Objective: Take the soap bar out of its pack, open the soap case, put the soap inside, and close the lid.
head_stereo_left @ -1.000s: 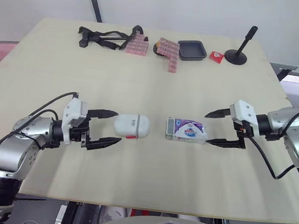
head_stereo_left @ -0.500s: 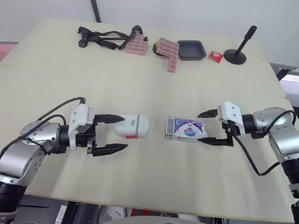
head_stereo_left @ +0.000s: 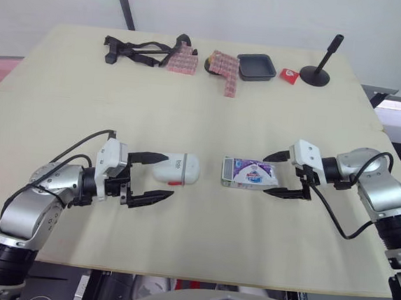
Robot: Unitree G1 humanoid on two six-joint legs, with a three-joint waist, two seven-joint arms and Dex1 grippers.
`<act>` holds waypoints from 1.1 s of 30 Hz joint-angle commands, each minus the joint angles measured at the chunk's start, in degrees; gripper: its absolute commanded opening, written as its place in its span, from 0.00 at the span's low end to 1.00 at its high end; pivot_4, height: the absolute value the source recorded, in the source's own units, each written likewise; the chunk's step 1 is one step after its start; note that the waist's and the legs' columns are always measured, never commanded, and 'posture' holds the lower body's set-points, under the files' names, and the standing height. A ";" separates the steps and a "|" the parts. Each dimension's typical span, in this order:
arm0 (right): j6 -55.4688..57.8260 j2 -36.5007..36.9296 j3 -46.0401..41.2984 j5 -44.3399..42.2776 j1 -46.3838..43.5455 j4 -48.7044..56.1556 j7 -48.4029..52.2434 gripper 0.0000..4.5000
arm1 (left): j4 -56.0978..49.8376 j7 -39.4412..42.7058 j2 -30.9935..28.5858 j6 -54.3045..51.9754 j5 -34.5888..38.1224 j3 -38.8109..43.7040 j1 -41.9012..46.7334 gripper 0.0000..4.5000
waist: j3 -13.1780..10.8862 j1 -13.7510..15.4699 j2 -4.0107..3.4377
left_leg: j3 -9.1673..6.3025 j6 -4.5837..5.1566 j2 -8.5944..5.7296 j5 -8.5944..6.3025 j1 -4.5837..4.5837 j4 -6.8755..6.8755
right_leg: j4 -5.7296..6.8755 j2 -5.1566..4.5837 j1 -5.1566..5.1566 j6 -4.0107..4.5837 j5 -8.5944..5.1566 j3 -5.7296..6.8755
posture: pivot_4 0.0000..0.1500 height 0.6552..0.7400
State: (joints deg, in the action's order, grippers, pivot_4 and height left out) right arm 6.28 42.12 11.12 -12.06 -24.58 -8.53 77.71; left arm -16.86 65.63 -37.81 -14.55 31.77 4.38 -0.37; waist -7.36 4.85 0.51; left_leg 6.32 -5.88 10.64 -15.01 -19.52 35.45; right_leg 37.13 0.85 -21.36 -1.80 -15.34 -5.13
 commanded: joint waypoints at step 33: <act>-7.89 -0.88 0.64 2.99 0.10 -3.58 -1.47 0.53 | -1.76 1.19 -1.23 1.23 0.09 0.40 -0.85 1.00 | 0.01 -0.15 0.00 | 0.00 0.01 0.00 0.00 0.00 0.13 | 0.12 -0.01 0.01 0.00 0.00 0.00 | 1.00 1.00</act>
State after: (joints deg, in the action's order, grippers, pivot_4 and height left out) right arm -1.45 40.77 12.51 -9.27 -24.50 -12.82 76.39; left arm -16.82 66.70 -38.37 -14.07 31.71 4.38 -0.96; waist -7.35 4.71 0.52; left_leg 6.31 -5.87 10.64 -15.01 -19.51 35.59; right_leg 37.25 0.84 -21.35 -1.80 -15.34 -5.14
